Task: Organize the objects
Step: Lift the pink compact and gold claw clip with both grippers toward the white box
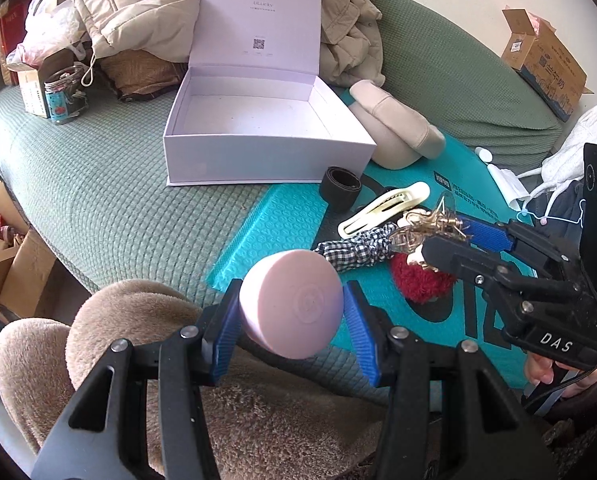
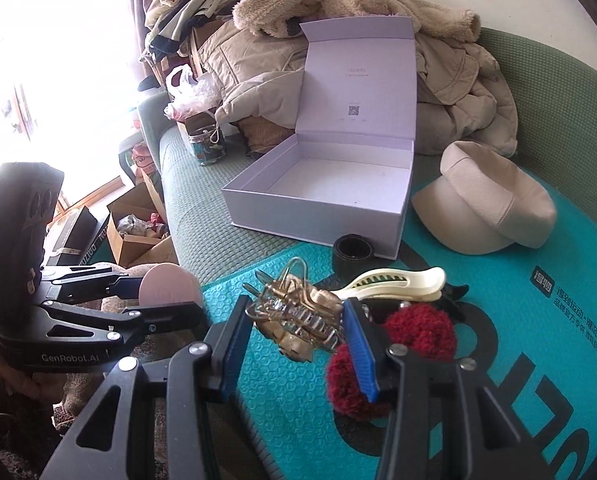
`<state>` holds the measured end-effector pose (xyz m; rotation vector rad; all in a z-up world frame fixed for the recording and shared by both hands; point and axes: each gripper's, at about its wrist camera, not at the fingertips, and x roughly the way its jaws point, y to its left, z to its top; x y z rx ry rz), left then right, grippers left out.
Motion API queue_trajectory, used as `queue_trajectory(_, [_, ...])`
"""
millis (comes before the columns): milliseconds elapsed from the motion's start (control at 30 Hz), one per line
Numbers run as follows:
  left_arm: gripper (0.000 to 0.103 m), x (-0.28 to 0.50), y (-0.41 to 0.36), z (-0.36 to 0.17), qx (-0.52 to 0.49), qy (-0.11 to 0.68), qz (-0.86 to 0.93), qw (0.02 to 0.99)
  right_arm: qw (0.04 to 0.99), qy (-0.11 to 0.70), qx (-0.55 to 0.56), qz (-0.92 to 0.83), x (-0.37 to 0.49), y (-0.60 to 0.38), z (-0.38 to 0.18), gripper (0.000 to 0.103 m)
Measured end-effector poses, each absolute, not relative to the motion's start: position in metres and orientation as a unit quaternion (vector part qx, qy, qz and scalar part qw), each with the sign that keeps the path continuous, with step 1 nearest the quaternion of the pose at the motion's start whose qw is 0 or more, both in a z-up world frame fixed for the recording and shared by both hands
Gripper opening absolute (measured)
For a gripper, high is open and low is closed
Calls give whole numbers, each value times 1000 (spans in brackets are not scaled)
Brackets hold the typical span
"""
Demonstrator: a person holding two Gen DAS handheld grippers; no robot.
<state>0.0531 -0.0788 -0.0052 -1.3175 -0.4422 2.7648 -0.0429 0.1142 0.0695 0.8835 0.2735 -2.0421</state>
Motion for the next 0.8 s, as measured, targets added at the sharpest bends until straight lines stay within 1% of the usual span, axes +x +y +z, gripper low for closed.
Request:
queue_trajectory(367, [48,50,-117,12,-423,-146,895,1,447,117,351,-814,-46,83,76,47])
queue_trajectory(567, [48,33,-143,20,-420,-148,895,1,441,121,354,-816,-55,64,76,47])
queue_trajectory(800, [48,5,-165,18,-432,-140,891,14,433,115,355,-821,-70,42,74,47])
